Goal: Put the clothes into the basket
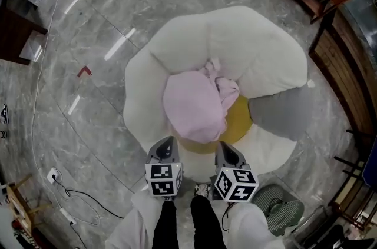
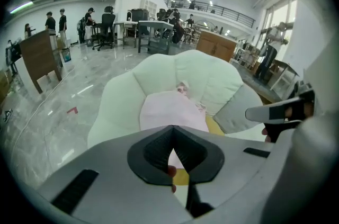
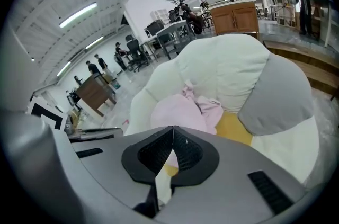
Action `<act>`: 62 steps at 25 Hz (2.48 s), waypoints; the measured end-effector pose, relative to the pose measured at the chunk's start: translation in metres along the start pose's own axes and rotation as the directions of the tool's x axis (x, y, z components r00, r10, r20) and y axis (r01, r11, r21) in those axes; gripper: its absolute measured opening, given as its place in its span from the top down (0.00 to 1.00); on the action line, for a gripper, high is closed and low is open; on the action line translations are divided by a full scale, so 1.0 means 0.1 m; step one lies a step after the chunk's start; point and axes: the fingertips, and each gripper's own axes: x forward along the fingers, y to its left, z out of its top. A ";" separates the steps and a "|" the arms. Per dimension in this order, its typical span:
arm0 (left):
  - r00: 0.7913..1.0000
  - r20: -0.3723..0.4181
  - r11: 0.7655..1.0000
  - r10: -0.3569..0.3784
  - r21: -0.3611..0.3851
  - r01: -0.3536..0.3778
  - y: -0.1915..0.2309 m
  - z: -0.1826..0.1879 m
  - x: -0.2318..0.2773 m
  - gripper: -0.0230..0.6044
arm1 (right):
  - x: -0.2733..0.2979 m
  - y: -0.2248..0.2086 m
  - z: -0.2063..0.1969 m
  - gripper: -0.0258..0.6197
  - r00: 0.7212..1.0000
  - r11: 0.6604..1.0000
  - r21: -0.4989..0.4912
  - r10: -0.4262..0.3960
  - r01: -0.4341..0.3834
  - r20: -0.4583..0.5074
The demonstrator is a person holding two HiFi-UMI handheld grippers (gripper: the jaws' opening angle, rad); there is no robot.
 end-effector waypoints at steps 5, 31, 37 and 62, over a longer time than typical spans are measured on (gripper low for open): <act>1.000 0.000 1.000 -0.008 0.028 0.008 0.00 -0.15 0.47 0.96 | 0.41 -0.26 -0.20 0.92 0.999 0.996 -0.091 0.004 -0.007 -0.039; 0.999 -0.046 1.000 -0.021 0.016 0.021 0.07 -0.50 1.04 0.96 | 1.69 -0.46 -0.51 0.69 0.990 0.959 -0.281 0.003 -0.043 -0.143; 0.999 -0.054 1.000 -0.004 -0.004 0.004 0.16 -0.61 1.09 0.96 | 1.91 -0.48 -0.61 0.68 0.985 0.957 -0.289 -0.016 -0.034 -0.169; 0.999 -0.045 0.998 -0.002 -0.057 -0.001 0.29 -0.70 0.43 0.96 | 1.48 -0.22 -0.35 0.91 0.989 0.927 -0.374 -0.043 -0.014 -0.145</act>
